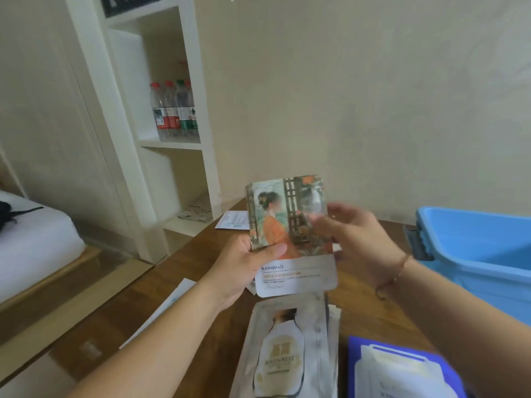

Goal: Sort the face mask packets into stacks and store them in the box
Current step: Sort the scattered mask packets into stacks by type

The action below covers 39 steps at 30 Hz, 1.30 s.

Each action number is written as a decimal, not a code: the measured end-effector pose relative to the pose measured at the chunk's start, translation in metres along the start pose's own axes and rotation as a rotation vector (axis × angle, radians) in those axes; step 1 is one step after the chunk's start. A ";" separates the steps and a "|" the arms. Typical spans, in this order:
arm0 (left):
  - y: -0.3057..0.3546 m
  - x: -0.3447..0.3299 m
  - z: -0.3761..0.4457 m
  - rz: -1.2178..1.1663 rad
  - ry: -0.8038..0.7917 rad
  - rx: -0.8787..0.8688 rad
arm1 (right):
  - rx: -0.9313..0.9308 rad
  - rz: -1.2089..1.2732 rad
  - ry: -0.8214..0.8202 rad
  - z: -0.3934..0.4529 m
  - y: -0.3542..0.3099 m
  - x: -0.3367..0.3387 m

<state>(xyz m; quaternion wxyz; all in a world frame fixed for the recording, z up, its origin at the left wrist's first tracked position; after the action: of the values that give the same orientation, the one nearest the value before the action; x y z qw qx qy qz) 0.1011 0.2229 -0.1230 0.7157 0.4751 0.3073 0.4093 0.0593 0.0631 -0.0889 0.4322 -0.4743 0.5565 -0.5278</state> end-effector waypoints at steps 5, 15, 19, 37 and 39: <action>0.042 -0.073 -0.048 0.020 -0.249 0.077 | 0.107 0.020 0.021 -0.033 -0.039 0.051; 0.038 -0.210 -0.155 0.512 -0.408 -0.097 | -0.152 -0.125 0.402 -0.174 0.043 0.205; 0.018 -0.245 -0.180 0.832 -0.612 -0.157 | -0.158 -0.434 0.528 -0.205 0.072 0.232; 0.027 -0.289 -0.177 0.894 -0.755 -0.402 | -0.279 -0.904 0.610 -0.227 0.075 0.318; 0.035 -0.317 -0.177 0.835 -0.810 -0.440 | -0.379 -0.949 0.669 -0.240 0.081 0.356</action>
<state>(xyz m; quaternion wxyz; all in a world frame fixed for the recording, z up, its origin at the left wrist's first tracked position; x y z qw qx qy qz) -0.2068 0.0279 -0.1380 0.6361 0.5143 -0.2918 0.4958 -0.2453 -0.2452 -0.1459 -0.1404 -0.5476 0.4744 -0.6748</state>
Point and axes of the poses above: each hand's wrist, its own z-axis towards the middle knuckle, its own x-axis out of the back of the hand, y = z × x, the point moved 9 cm from there along z, towards the middle knuckle, and after that the axes turned 11 degrees about -x, right-handed, at the moved point
